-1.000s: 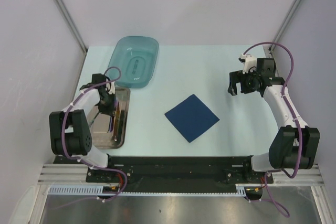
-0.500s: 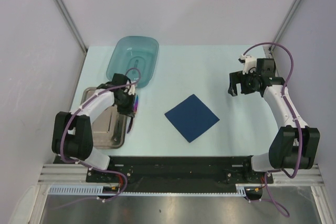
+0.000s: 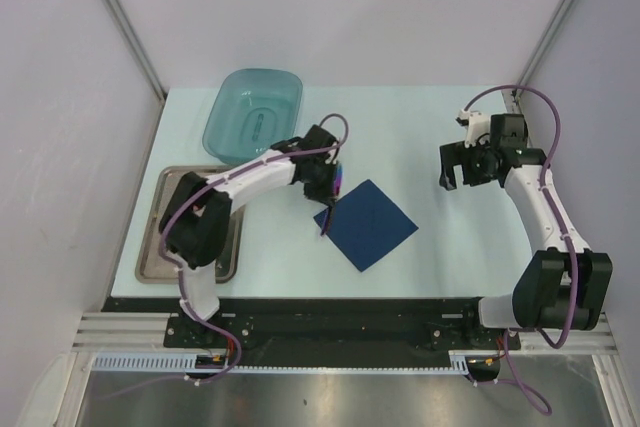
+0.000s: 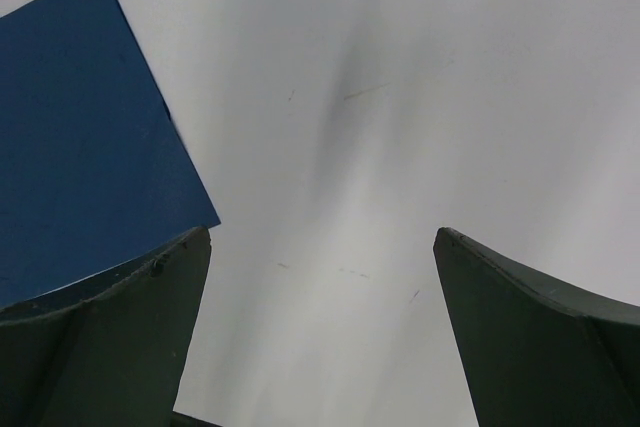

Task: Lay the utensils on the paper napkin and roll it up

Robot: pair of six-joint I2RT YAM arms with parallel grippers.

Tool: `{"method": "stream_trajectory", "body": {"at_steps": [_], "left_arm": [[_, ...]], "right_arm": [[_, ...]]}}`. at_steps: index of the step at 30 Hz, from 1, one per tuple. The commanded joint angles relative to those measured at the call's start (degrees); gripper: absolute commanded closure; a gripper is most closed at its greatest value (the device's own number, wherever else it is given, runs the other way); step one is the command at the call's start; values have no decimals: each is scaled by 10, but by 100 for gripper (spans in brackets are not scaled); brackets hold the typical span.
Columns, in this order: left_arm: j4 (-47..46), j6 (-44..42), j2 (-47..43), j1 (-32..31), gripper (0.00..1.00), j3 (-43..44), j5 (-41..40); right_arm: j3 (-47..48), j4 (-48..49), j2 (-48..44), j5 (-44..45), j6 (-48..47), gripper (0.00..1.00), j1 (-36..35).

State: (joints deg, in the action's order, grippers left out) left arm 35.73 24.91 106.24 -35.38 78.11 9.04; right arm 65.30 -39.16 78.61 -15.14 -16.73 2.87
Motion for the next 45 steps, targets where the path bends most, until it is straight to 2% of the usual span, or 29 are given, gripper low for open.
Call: {"method": "stream_trajectory", "body": {"at_steps": [1,7,13,26,45], "left_arm": [[4,91,54,-53,100,103,-25],[20,125,117,-100,100,189,-46],[19,138,152,-119,100,222,-67],[16,201,171,-125,100,220,-83],[11,213,198,-124,100,231,-71]], "right_arm": [[8,-11,-30,12,0,0,5],[12,-18,-43,12,7,0,8],[24,-34,-57,9,12,0,9],[-2,-50,-88,13,19,0,10],[-8,-51,-86,20,13,0,13]]}}
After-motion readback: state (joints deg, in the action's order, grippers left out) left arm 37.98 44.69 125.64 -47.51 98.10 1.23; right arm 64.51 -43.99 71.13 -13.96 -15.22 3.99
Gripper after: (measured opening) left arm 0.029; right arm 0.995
